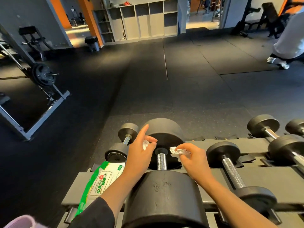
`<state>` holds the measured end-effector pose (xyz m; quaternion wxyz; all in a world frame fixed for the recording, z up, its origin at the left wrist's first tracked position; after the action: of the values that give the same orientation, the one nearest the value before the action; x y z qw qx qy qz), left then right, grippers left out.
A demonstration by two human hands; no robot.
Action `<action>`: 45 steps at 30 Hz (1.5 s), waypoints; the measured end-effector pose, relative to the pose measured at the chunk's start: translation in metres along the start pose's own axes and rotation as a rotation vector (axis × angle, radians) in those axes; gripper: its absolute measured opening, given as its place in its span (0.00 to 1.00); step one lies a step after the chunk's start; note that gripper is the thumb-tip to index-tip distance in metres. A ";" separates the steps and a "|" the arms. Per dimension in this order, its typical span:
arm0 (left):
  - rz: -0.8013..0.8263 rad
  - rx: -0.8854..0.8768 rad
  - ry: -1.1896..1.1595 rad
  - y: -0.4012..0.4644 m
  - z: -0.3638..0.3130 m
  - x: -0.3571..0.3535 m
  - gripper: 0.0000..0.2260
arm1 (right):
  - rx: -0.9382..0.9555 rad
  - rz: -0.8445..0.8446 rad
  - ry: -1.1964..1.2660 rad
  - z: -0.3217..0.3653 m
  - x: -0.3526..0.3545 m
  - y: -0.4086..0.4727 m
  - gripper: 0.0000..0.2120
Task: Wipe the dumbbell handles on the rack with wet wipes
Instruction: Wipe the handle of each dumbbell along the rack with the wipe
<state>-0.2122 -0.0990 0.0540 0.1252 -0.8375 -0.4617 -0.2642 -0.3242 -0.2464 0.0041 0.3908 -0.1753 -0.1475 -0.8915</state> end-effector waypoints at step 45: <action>0.049 0.037 0.261 -0.032 0.003 -0.005 0.21 | 0.025 0.376 0.001 -0.015 -0.062 0.016 0.08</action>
<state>-0.2399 -0.0838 0.0474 0.2060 -0.8047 -0.4256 -0.3591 -0.2757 -0.2234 -0.0340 0.5525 -0.1944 -0.1228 -0.8011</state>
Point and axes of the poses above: each hand's wrist, its own y-axis towards the middle knuckle, its own x-axis out of the back of the hand, z = x × y, the point moved 10 cm from there along y, towards the middle knuckle, and after that the axes turned 5 degrees about y, right-handed, at the moved point
